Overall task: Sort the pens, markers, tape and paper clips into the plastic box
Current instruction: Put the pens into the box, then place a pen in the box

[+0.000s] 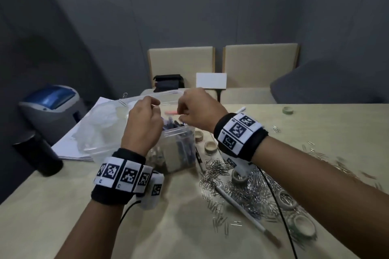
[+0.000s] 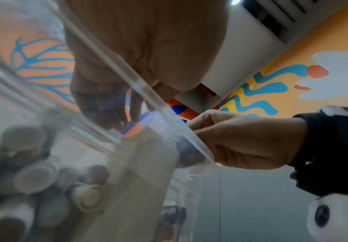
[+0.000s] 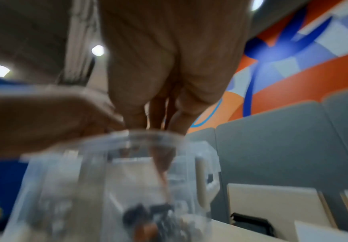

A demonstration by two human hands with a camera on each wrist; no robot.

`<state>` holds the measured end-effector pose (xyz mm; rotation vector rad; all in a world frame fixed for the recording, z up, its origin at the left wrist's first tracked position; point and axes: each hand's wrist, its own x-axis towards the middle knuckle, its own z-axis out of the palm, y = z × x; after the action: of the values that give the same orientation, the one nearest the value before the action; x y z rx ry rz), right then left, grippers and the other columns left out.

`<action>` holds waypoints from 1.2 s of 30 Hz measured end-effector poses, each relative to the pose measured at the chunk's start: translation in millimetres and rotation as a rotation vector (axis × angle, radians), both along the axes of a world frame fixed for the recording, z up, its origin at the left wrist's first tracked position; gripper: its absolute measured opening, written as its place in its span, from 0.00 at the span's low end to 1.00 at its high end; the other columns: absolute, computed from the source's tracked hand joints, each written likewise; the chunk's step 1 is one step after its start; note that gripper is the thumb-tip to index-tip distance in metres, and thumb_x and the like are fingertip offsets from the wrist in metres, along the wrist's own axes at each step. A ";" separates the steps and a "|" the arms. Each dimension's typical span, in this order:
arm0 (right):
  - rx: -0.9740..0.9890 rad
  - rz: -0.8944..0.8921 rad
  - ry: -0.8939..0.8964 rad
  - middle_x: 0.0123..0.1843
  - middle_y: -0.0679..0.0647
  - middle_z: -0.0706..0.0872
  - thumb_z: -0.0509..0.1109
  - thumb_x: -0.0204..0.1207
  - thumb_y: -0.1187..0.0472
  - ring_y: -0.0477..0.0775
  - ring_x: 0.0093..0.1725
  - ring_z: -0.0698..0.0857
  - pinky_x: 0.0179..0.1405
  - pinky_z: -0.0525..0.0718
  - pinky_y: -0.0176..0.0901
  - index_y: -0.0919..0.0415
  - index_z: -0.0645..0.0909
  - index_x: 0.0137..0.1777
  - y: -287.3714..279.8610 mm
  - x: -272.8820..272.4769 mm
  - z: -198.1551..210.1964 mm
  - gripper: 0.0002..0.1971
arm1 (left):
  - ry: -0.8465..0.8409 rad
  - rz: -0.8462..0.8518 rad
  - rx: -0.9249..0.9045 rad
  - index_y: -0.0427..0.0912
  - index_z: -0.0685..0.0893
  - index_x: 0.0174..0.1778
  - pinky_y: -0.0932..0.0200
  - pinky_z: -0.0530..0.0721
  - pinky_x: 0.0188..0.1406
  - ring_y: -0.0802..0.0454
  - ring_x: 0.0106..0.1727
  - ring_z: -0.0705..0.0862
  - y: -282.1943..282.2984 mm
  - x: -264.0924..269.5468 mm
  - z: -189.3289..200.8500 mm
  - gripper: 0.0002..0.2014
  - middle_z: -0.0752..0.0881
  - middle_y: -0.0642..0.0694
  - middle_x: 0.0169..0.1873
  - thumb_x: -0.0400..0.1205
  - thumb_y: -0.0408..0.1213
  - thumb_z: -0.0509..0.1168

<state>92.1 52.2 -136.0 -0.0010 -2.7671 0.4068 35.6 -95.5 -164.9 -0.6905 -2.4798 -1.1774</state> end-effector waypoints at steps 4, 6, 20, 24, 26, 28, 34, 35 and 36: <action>-0.126 0.205 -0.145 0.48 0.46 0.93 0.70 0.79 0.53 0.39 0.44 0.87 0.45 0.82 0.29 0.54 0.91 0.56 13.5 6.7 8.6 0.11 | 0.011 -0.007 0.005 0.41 0.82 0.57 0.54 0.77 0.57 0.48 0.55 0.80 -3.5 0.4 -1.0 0.10 0.84 0.44 0.55 0.84 0.34 0.58; -0.244 0.252 -0.141 0.53 0.45 0.92 0.70 0.80 0.52 0.37 0.50 0.88 0.53 0.84 0.32 0.54 0.89 0.59 27.8 14.6 14.3 0.12 | 0.020 -0.014 -0.018 0.42 0.82 0.56 0.55 0.78 0.54 0.49 0.52 0.81 -3.2 0.4 -1.2 0.09 0.84 0.45 0.52 0.83 0.34 0.60; -0.010 -0.448 -0.808 0.37 0.48 0.88 0.79 0.69 0.59 0.45 0.33 0.87 0.29 0.84 0.38 0.57 0.85 0.45 150.2 128.2 -82.0 0.08 | 0.398 -0.801 -0.367 0.49 0.86 0.52 0.57 0.80 0.46 0.56 0.46 0.78 42.0 85.1 -17.3 0.08 0.83 0.52 0.45 0.80 0.35 0.65; 0.030 -0.487 -0.796 0.42 0.49 0.87 0.80 0.67 0.59 0.46 0.40 0.84 0.33 0.82 0.38 0.56 0.86 0.47 149.8 132.8 -93.2 0.10 | 0.327 -1.117 -0.836 0.47 0.86 0.55 0.52 0.84 0.42 0.47 0.48 0.84 73.9 121.0 -64.4 0.09 0.85 0.47 0.48 0.82 0.39 0.63; -0.011 -0.473 -0.794 0.45 0.52 0.87 0.75 0.72 0.61 0.48 0.41 0.84 0.33 0.80 0.37 0.59 0.85 0.51 150.9 131.9 -87.5 0.08 | 0.336 -1.118 -0.929 0.44 0.85 0.55 0.52 0.82 0.39 0.42 0.47 0.84 81.6 128.0 -80.6 0.10 0.84 0.44 0.48 0.82 0.39 0.63; -0.080 -0.425 -0.754 0.43 0.54 0.87 0.66 0.78 0.64 0.48 0.38 0.83 0.30 0.77 0.35 0.63 0.82 0.55 150.9 128.1 -76.8 0.08 | 0.366 -1.114 -0.909 0.42 0.84 0.53 0.50 0.83 0.38 0.40 0.46 0.84 84.9 126.4 -87.1 0.09 0.84 0.43 0.46 0.82 0.39 0.62; -0.341 -0.345 -0.652 0.45 0.56 0.79 0.57 0.82 0.66 0.50 0.33 0.76 0.26 0.75 0.38 0.62 0.71 0.65 128.5 84.9 -58.7 0.13 | 0.501 -1.209 -0.833 0.37 0.75 0.54 0.50 0.79 0.31 0.37 0.41 0.84 81.7 117.0 -95.4 0.08 0.83 0.38 0.44 0.83 0.37 0.61; -0.309 -0.327 -0.626 0.48 0.55 0.79 0.59 0.80 0.66 0.50 0.35 0.76 0.27 0.75 0.38 0.61 0.71 0.65 121.9 72.6 -60.1 0.14 | 0.518 -1.222 -0.820 0.36 0.73 0.53 0.49 0.80 0.30 0.37 0.39 0.83 80.5 116.9 -97.0 0.07 0.82 0.38 0.42 0.84 0.37 0.59; -0.273 -0.316 -0.590 0.50 0.56 0.79 0.61 0.79 0.65 0.51 0.38 0.78 0.30 0.76 0.39 0.61 0.73 0.64 115.1 60.0 -61.7 0.14 | 0.527 -1.224 -0.804 0.37 0.72 0.52 0.47 0.82 0.31 0.38 0.37 0.82 79.0 117.6 -97.7 0.08 0.81 0.38 0.41 0.86 0.38 0.56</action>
<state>152.1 167.3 -197.7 -0.7219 -3.1616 0.7980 153.3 -16.5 -262.6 -2.5203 -1.8688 -0.0220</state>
